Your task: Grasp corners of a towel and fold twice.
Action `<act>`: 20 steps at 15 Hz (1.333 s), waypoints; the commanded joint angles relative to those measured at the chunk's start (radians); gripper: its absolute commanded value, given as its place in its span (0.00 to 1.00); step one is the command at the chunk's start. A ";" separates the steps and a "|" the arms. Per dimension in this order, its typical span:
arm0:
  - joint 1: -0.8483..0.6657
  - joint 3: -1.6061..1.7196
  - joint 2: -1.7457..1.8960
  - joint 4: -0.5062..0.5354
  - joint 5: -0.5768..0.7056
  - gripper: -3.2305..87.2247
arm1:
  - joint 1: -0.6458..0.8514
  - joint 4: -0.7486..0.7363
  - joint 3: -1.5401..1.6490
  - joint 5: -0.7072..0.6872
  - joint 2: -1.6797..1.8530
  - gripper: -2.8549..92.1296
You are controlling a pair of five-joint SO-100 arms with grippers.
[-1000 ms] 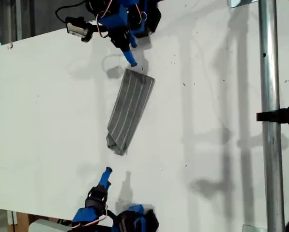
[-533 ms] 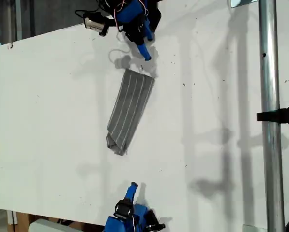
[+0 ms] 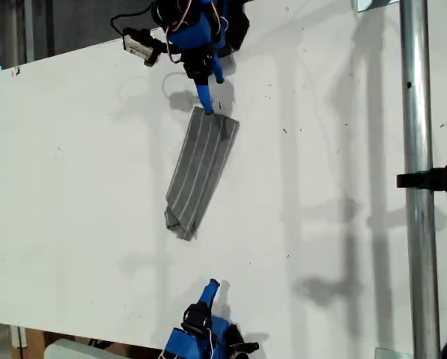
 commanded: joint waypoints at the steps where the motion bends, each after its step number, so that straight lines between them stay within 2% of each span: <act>1: 0.011 -0.008 0.009 -0.011 -0.011 0.00 | 0.029 -0.086 -0.003 0.041 -0.186 0.54; 4: 0.011 -0.005 0.009 -0.011 -0.012 0.00 | 0.084 -0.273 -0.123 0.083 -0.627 0.55; 6: 0.018 -0.005 0.009 -0.011 -0.017 0.00 | 0.114 -0.417 -0.153 0.118 -0.782 0.54; 10: 0.032 -0.002 0.009 -0.011 -0.011 0.00 | 0.164 -0.515 -0.130 0.195 -0.844 0.52; 13: 0.034 -0.006 0.009 -0.006 -0.003 0.01 | 0.141 -0.680 -0.124 0.207 -0.957 0.49; 17: 0.064 -0.008 0.009 -0.005 -0.012 0.01 | 0.156 -0.805 -0.146 0.186 -1.043 0.46; 20: 0.089 -0.005 0.009 -0.006 -0.018 0.01 | 0.196 -0.868 -0.196 0.118 -1.120 0.43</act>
